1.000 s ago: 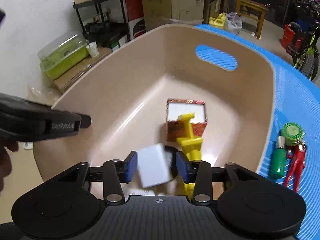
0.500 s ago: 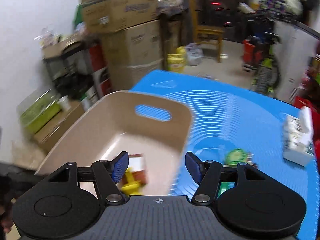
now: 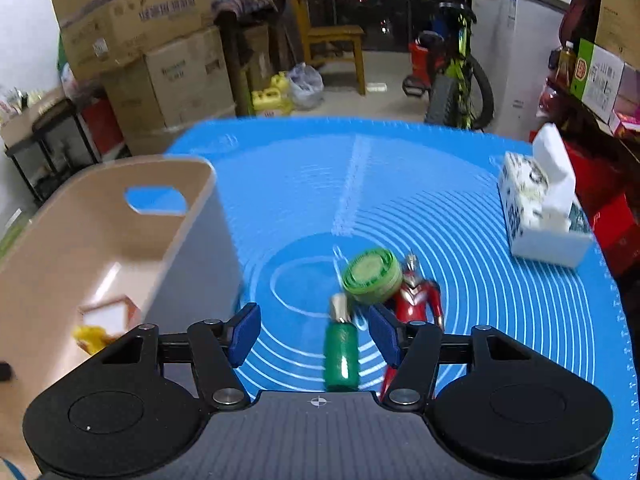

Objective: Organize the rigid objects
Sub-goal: 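Grasp the green bottle with the right gripper, then carry the green bottle into the bin and open the right gripper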

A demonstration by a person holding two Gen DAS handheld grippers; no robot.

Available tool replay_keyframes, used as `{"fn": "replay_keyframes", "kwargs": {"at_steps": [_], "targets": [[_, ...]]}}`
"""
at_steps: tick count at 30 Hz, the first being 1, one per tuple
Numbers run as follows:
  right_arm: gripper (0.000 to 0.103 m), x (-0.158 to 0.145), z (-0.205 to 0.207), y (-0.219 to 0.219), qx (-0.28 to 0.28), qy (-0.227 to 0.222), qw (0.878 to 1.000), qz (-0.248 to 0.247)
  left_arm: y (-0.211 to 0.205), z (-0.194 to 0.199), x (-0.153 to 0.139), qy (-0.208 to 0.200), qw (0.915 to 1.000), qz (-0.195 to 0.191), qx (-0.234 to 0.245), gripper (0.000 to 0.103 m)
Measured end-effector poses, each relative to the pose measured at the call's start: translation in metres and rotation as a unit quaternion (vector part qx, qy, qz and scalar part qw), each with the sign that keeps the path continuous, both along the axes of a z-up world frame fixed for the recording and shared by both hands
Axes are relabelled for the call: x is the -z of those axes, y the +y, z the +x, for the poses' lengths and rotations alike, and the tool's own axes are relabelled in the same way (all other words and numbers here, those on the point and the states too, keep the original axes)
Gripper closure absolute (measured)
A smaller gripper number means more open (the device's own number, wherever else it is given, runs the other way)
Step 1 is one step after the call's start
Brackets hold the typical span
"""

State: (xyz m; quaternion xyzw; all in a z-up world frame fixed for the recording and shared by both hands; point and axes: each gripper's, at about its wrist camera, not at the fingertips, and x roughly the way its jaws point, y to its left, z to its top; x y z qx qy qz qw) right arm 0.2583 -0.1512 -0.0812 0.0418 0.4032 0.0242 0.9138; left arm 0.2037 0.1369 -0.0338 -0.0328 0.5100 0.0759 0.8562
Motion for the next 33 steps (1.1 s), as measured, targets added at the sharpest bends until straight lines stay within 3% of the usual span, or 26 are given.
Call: {"fn": "replay_keyframes", "kwargs": {"at_steps": [8, 12, 15, 18, 19, 25, 33], "targets": [[0.042, 0.027, 0.009, 0.000, 0.001, 0.008, 1.000, -0.022, 0.000, 0.000, 0.000, 0.000, 1.0000, 0.000, 0.000, 0.088], [0.054, 0.040, 0.012, 0.001, 0.001, 0.021, 0.999, -0.033, 0.000, 0.000, 0.001, 0.002, 1.0000, 0.000, 0.000, 0.088], [0.054, 0.046, 0.012, 0.000, 0.004, 0.021, 0.999, -0.032, 0.000, 0.001, 0.000, 0.003, 1.0000, 0.002, 0.001, 0.088], [0.063, 0.049, 0.014, 0.000, 0.006, 0.021, 0.999, -0.034, 0.000, 0.001, 0.000, 0.003, 1.0000, 0.001, 0.001, 0.088], [0.069, 0.049, 0.014, 0.000, 0.004, 0.019, 0.999, -0.033, 0.000, 0.001, 0.000, 0.003, 1.0000, 0.001, 0.001, 0.088], [0.069, 0.041, 0.011, 0.002, 0.005, 0.015, 1.000, -0.024, 0.000, 0.001, 0.000, 0.003, 1.0000, 0.002, 0.001, 0.088], [0.069, 0.002, -0.001, 0.006, 0.003, -0.028, 1.000, -0.001, 0.000, 0.001, 0.000, 0.003, 1.0000, 0.002, 0.001, 0.088]]}}
